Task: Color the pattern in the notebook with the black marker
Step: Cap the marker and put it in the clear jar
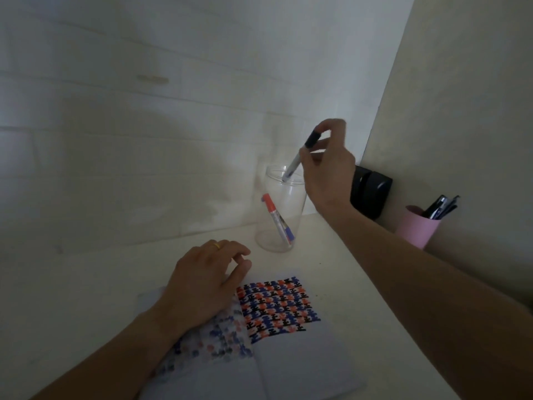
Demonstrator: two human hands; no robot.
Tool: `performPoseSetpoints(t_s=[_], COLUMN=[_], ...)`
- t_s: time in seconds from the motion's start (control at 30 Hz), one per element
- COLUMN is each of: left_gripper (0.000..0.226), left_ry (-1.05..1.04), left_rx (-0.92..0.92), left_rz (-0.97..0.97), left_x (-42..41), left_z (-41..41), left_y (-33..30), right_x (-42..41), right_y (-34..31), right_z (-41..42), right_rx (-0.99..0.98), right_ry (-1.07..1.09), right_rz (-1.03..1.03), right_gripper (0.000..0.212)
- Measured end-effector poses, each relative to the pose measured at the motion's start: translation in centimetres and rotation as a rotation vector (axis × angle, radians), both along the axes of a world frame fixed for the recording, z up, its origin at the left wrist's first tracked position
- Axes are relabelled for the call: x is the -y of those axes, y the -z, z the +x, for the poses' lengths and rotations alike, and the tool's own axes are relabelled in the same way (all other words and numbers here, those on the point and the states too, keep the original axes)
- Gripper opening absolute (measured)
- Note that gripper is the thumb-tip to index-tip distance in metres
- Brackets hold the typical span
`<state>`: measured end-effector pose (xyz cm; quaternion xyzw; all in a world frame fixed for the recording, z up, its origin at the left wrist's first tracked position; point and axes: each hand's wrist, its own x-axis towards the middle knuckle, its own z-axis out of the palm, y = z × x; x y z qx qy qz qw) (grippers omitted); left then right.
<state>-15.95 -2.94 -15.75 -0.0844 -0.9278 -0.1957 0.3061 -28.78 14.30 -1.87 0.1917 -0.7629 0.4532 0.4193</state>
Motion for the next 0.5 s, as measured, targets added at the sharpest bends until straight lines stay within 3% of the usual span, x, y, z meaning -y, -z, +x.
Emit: performPoseSetpoints(t_s=[0.13, 0.23, 0.5], left_gripper=[0.035, 0.036, 0.037], left_ry=[0.015, 0.019, 0.029], left_rx=[-0.001, 0.005, 0.02], left_rz=[0.005, 0.008, 0.004], left_x=[0.0, 0.0, 0.0], left_z=[-0.1, -0.2, -0.3], left_y=[0.1, 0.2, 0.1], right_x=[0.3, 0.2, -0.6], right_y=[1.8, 2.1, 2.1], right_z=[-1.8, -2.1, -1.0], right_rx=[0.084, 0.132, 0.138], right_ry=[0.162, 0.201, 0.202], right_rz=[0.275, 0.304, 0.346], right_gripper=[0.023, 0.011, 0.02])
